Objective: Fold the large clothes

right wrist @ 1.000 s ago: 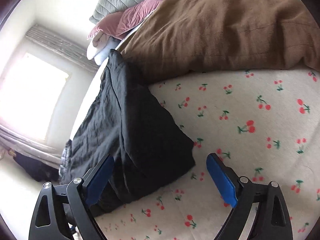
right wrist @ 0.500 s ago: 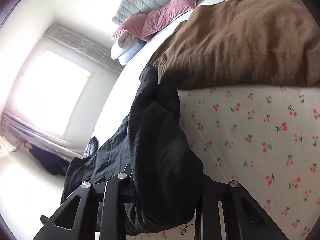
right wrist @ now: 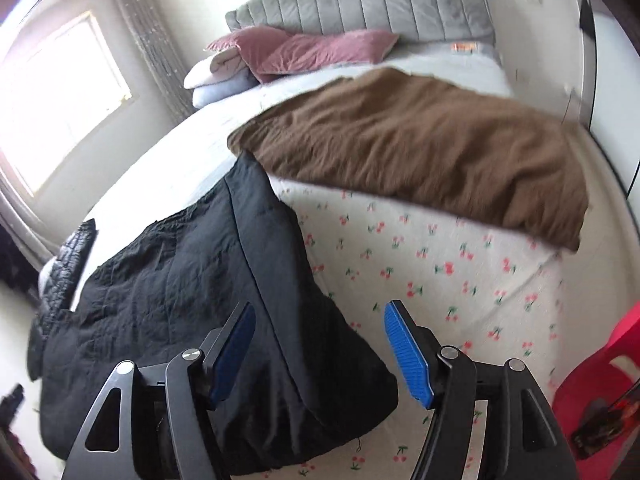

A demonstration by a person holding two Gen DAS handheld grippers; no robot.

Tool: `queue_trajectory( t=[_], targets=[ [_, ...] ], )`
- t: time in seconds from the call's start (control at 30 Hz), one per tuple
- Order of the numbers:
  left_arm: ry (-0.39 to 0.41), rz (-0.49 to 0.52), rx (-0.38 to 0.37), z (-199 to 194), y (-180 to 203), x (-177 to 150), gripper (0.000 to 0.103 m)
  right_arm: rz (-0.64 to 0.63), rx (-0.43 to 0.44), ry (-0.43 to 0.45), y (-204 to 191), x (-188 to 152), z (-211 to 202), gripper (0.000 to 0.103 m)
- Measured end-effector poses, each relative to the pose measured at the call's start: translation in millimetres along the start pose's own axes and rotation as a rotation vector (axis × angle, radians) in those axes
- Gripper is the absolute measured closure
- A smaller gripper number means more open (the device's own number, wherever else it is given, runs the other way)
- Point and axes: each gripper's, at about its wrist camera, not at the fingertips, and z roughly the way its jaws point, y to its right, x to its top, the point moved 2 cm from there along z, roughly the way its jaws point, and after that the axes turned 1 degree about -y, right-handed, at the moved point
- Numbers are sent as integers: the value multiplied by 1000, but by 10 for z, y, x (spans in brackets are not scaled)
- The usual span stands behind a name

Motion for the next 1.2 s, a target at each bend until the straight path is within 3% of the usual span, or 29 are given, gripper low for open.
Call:
queue_trajectory(
  t=[0.07, 0.2, 0.27, 0.33, 0.4, 0.47, 0.5, 0.57, 0.63, 0.7, 0.83, 0.97, 1.2],
  targets=[
    [-36, 71, -73, 320, 304, 189, 41, -72, -46, 57, -195, 40, -52, 33],
    [-108, 104, -114, 1030, 564, 480, 41, -199, 48, 85, -589, 89, 160, 33],
    [-152, 94, -82, 1356, 504, 571, 41, -253, 108, 70, -765, 139, 446, 33],
    [-161, 86, 21, 1595, 285, 605, 42, -263, 131, 21, -808, 115, 688, 33],
    [-178, -8, 78, 1728, -94, 601, 42, -264, 91, -18, -759, 96, 939, 33],
    [-182, -176, 71, 1739, -503, 591, 42, -242, 76, -15, -636, 77, 1062, 33],
    [-177, -229, 62, 1715, -651, 575, 42, -218, 59, -12, -573, 79, 1074, 33],
    [-199, -283, 178, 1638, -846, 526, 42, -172, 21, -9, -449, 84, 1026, 33],
    [-198, -312, 135, 1485, -930, 475, 42, -154, -19, -18, -376, 80, 941, 32],
    [-179, -284, 128, 1255, -892, 422, 40, -137, -5, -31, -328, 57, 795, 32],
    [-114, -197, 137, 686, -659, 221, 19, -141, 26, -3, -350, -24, 311, 30],
    [-111, -171, 77, 234, -445, 5, 12, -172, 64, 33, -463, -184, -250, 24],
    [-100, -173, 43, -446, -86, -529, 7, -212, 146, 35, -675, -681, -1049, 16]
  ],
)
